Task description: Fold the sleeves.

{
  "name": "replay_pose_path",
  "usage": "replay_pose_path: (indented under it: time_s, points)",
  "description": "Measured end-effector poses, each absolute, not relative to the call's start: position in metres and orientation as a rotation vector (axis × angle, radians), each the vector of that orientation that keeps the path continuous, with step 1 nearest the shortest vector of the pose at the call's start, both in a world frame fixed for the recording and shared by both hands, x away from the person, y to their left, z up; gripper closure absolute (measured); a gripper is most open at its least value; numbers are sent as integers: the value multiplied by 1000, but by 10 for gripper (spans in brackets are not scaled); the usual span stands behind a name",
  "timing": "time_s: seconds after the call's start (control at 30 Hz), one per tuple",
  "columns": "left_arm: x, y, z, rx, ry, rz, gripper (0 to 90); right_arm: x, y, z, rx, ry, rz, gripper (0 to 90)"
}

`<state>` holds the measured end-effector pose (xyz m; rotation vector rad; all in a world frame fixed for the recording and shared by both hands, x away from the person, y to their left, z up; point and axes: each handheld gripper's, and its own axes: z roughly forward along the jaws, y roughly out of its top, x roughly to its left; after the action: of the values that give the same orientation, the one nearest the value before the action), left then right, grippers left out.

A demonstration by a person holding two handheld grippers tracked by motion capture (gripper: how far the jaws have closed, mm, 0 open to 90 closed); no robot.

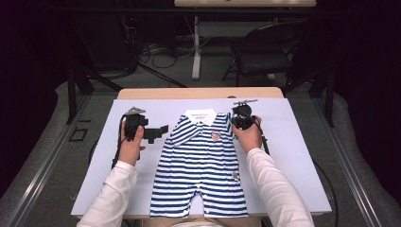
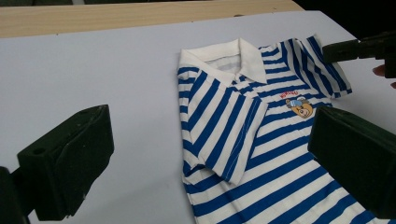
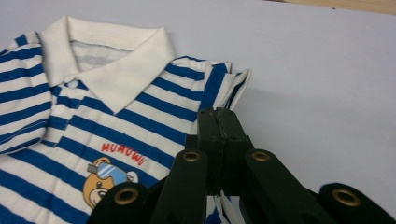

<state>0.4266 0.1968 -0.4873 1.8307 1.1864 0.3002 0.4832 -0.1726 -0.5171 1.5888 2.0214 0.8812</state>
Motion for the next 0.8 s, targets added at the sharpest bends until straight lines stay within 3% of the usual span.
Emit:
replay_pose_path:
  time_s: [0.8]
  points:
    - [427,196,-488,1834,1188,300,5,475,-137,-522,1524,2116,952,900]
